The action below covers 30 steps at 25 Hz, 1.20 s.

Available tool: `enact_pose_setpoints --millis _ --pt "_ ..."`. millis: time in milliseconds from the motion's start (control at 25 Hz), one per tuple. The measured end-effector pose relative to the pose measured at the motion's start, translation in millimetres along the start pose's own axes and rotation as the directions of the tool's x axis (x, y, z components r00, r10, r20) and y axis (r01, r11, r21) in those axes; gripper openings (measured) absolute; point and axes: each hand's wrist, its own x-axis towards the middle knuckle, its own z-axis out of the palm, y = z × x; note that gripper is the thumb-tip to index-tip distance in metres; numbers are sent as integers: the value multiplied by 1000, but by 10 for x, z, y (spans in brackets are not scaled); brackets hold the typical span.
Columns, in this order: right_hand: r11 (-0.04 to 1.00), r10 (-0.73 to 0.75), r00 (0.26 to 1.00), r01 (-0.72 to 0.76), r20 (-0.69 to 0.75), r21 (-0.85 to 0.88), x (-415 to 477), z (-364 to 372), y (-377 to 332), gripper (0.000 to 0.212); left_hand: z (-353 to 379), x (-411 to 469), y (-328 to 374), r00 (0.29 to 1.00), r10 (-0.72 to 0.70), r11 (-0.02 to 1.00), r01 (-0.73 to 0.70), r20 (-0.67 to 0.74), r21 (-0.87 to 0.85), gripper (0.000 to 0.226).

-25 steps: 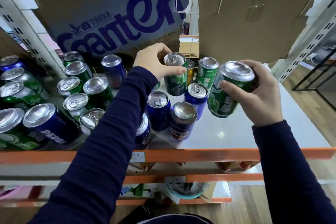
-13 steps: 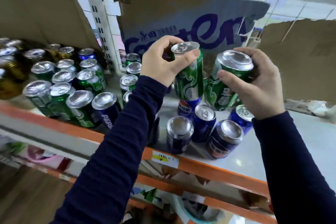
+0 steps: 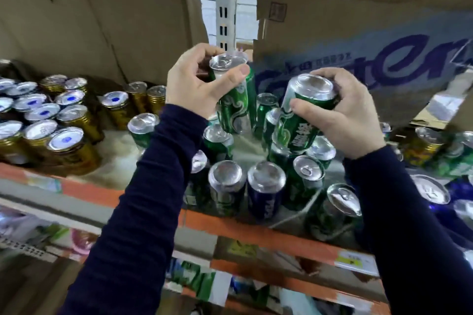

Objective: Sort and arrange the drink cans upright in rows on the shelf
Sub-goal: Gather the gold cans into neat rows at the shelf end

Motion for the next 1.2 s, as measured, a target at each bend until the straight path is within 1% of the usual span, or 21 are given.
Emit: enact_pose_setpoints --millis 160,240,320,400,480,560,600,680,720,800,880,960,1040,1120,1200 --pt "982 109 994 -111 -22 -150 69 543 -152 49 -358 250 -363 999 21 1000 -20 47 -10 40" --pt "972 151 988 -152 -18 -180 70 684 -188 49 -450 316 -480 999 28 999 -27 42 -29 40" --pt "962 184 983 -176 19 -209 61 770 -209 47 -515 370 -551 998 36 999 -35 50 -34 40" --pt "943 200 975 -166 94 -289 31 857 -204 49 -562 430 -618 997 35 998 -32 63 -52 39" --pt "903 214 958 -120 190 -413 -20 944 -155 53 -593 486 -668 997 30 998 -26 69 -58 37" --pt "861 253 915 -64 315 -504 -62 1000 -90 54 -589 527 -708 996 26 998 -21 81 -66 37" --pt "852 274 885 -41 377 -523 -69 1010 -69 53 -573 542 -717 996 20 997 -13 91 -78 38" --pt "851 327 835 -57 442 -523 -48 989 -60 45 -511 565 -732 993 4 994 9 121 -107 39" --pt "857 343 827 -82 444 -509 -32 969 -67 42 -467 579 -736 991 -4 993 19 136 -116 39" --pt "878 332 853 -122 404 -463 -17 923 -63 36 -353 610 -736 988 -12 992 31 155 -123 38" --pt "899 287 890 -123 353 -420 -42 880 -46 32 -217 634 -724 983 -6 994 25 183 -102 38" --pt "918 236 919 -104 315 -384 -87 833 -22 30 -81 644 -747 973 11 1000 -5 231 -24 40" --pt "946 227 941 -151 252 -288 -109 766 14 28 28 606 -809 953 6 998 -24 304 55 42" --pt "961 236 951 -198 199 -194 -117 709 53 25 104 540 -882 913 -14 987 -52 407 152 41" --pt "962 244 953 -215 181 -167 -119 680 80 23 151 485 -912 851 -72 952 -97 520 291 40"
